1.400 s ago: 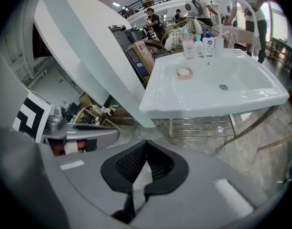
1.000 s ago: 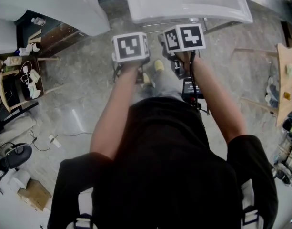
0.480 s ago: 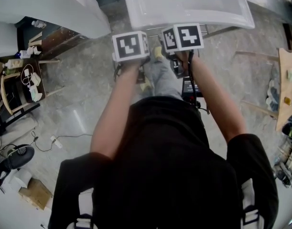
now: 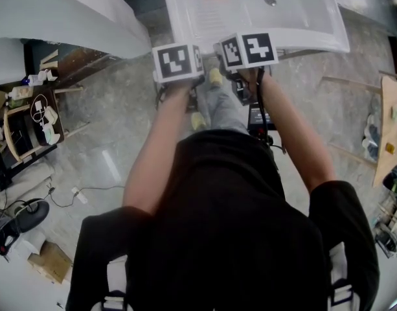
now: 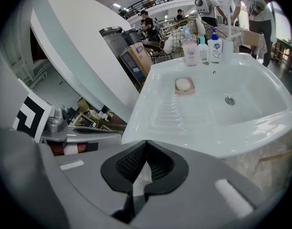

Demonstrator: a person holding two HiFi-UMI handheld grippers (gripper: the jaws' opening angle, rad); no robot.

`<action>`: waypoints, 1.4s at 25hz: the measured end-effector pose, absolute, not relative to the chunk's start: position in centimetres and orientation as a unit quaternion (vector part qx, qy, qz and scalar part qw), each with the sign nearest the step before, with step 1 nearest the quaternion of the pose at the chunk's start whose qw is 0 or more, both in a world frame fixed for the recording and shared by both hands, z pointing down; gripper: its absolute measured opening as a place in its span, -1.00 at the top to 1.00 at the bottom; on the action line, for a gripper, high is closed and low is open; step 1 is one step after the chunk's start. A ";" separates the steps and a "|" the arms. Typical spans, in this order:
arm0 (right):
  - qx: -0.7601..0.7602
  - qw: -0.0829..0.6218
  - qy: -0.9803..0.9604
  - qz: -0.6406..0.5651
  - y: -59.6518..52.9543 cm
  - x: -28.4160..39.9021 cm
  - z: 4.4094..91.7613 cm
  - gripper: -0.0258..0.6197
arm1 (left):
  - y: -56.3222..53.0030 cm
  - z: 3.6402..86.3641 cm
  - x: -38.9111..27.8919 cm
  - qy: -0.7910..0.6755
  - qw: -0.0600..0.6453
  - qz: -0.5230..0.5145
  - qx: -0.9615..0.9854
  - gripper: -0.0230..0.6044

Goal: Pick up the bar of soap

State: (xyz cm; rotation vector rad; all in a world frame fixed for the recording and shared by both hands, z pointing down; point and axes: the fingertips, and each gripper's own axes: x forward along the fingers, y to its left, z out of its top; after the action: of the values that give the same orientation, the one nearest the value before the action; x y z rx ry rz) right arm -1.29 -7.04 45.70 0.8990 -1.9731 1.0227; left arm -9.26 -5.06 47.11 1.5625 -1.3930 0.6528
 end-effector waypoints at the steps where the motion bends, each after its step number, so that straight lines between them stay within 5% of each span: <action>1: 0.347 0.364 -0.767 0.399 -7.6 -1.3 45.7 0.88 | -5.7 47.1 -9.2 -0.565 0.457 0.266 0.633 0.93; 35: 0.270 0.344 -0.795 0.420 -21.9 0.5 45.1 0.87 | -19.8 46.4 -5.8 -0.585 0.469 0.265 0.606 0.93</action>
State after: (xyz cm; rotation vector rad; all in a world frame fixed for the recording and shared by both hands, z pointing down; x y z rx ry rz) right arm 0.47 -21.94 45.12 0.7007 -2.0664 1.0913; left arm -5.80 -19.80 46.39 1.4857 -1.4351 0.6496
